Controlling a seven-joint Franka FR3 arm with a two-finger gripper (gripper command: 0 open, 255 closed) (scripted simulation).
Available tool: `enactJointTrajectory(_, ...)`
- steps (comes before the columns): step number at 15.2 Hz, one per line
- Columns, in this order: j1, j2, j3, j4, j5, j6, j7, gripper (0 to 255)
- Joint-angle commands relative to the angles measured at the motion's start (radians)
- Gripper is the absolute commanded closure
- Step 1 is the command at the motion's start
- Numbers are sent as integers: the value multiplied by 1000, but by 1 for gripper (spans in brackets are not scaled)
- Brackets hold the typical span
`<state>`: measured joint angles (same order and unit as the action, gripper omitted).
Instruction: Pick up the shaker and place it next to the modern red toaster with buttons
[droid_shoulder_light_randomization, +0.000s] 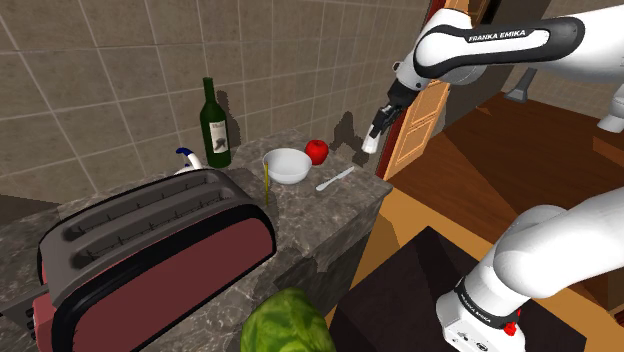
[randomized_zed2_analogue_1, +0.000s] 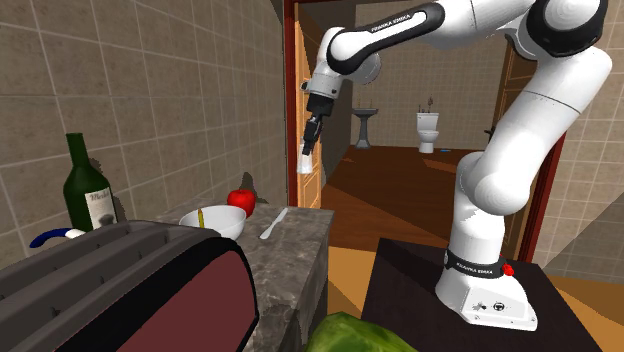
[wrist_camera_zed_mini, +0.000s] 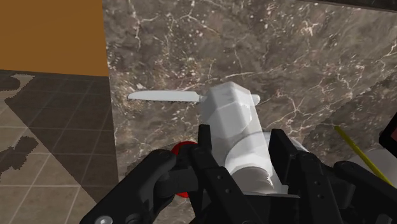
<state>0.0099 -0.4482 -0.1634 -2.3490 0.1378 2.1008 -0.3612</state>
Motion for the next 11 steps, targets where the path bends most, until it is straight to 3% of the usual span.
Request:
enactJointTrajectory(1,-1,-6,1,24,-3,-30,6,255)
enactJointTrajectory(11,-1,-11,5,154,-11,-163,29,255)
